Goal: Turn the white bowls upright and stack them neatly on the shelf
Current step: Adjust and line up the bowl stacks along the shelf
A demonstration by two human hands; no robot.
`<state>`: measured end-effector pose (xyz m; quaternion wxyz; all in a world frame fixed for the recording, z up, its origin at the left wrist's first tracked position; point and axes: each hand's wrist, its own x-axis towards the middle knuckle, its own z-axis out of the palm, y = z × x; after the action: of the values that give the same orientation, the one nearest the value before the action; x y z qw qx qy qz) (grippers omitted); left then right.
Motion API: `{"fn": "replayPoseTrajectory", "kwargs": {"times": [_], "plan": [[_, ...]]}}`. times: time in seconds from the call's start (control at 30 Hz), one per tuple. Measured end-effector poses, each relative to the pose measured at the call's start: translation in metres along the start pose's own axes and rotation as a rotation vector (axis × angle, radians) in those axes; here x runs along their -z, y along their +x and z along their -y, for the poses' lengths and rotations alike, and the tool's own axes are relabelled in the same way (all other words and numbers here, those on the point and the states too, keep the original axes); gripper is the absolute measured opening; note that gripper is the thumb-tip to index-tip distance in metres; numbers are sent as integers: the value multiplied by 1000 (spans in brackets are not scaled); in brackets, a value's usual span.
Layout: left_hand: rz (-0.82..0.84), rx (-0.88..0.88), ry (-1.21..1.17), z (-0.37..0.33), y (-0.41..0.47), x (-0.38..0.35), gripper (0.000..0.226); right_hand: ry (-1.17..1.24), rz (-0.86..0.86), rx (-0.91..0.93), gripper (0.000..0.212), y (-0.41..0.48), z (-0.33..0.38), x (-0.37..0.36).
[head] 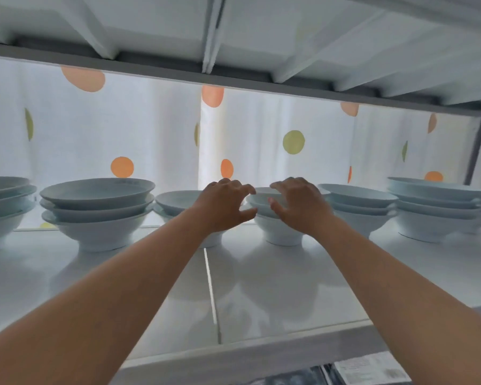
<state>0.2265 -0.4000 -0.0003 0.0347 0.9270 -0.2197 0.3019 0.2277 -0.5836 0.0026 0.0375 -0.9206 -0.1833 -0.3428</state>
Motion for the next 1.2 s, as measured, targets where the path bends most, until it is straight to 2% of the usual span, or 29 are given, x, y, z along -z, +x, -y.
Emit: {"fn": "replayPoseTrajectory", "kwargs": {"times": [0.1, 0.2, 0.37, 0.5, 0.87, 1.0, 1.2], "plan": [[43, 33, 17, -37, 22, -12, 55, 20, 70, -24, 41, -11, -42, -5], [72, 57, 35, -63, 37, -26, 60, 118, 43, -1, 33, -17, -74, -10], [154, 96, 20, -74, 46, -43, 79, 219, 27, 77, 33, -12, -87, -24], [141, 105, 55, -73, 49, -53, 63, 295, 61, 105, 34, -8, -96, -35], [181, 82, 64, -59, 60, -55, 60, 257, 3, 83, 40, -8, -93, -35], [171, 66, 128, -56, 62, -52, 57, 213, -49, 18, 38, -19, -115, -24], [-6, 40, 135, -73, 68, -56, 54, 72, -23, -186, 43, -29, -165, -6]]}}
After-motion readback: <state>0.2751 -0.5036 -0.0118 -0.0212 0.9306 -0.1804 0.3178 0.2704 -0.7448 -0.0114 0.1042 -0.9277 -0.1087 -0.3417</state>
